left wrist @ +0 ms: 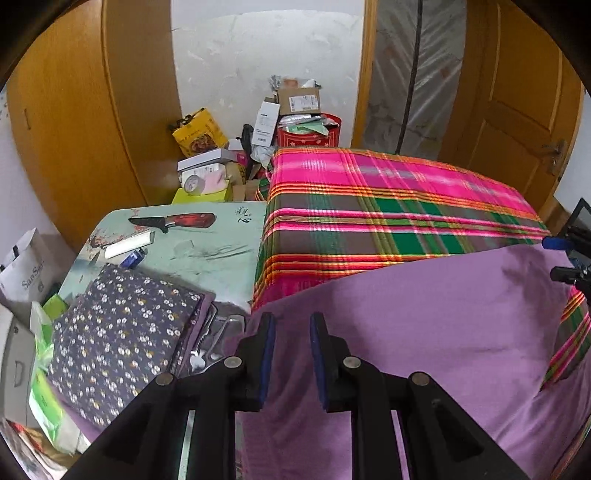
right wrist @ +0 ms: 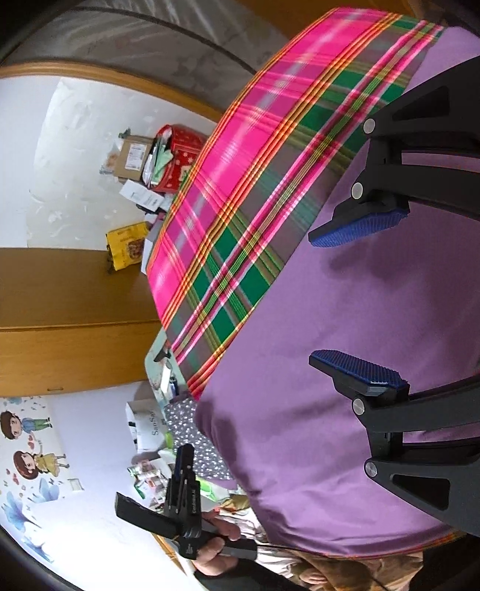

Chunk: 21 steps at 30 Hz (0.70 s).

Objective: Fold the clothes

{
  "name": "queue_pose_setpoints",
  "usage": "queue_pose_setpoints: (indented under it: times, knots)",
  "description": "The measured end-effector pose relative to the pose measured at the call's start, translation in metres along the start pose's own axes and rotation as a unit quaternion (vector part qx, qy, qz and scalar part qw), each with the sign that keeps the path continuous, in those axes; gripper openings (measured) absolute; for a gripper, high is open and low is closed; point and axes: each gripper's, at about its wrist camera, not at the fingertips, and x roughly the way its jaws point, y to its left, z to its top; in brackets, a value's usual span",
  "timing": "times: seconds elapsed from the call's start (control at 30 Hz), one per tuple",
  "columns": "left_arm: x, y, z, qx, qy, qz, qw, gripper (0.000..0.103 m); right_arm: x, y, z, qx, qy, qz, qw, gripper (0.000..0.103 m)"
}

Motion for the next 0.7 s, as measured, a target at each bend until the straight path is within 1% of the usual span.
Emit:
queue_pose_setpoints:
  times: [0.1, 0.2, 0.3, 0.37, 0.43, 0.6, 0.7]
  knots:
    - [0.013, 0.004, 0.003, 0.015, 0.003, 0.005, 0.9999, 0.02, 0.016, -0.005, 0.003, -0.006, 0.008, 0.006, 1.0, 0.06]
    - [0.022, 0.008, 0.002, 0.028, 0.003, 0.001, 0.9996, 0.02, 0.028, -0.01, 0.004, -0.009, 0.014, 0.013, 1.0, 0.06]
    - [0.028, 0.015, -0.003, 0.03, 0.002, -0.003, 0.9995, 0.022, 0.039, -0.016, 0.004, -0.009, 0.019, 0.021, 1.0, 0.06]
    - [0.031, 0.02, -0.005, 0.024, 0.002, -0.009, 0.9997, 0.028, 0.045, -0.019, 0.004, -0.007, 0.021, 0.026, 0.999, 0.06]
    - [0.033, 0.025, -0.008, 0.016, 0.002, -0.017, 0.9997, 0.03, 0.05, -0.022, 0.004, -0.007, 0.025, 0.034, 0.999, 0.06]
    - [0.04, 0.036, -0.012, -0.002, 0.005, -0.038, 0.9993, 0.031, 0.065, -0.028, 0.004, -0.008, 0.036, 0.047, 0.998, 0.06]
    - [0.047, 0.037, -0.011, -0.004, 0.011, -0.048, 0.9988, 0.031, 0.075, -0.031, 0.004, -0.007, 0.047, 0.053, 0.997, 0.06]
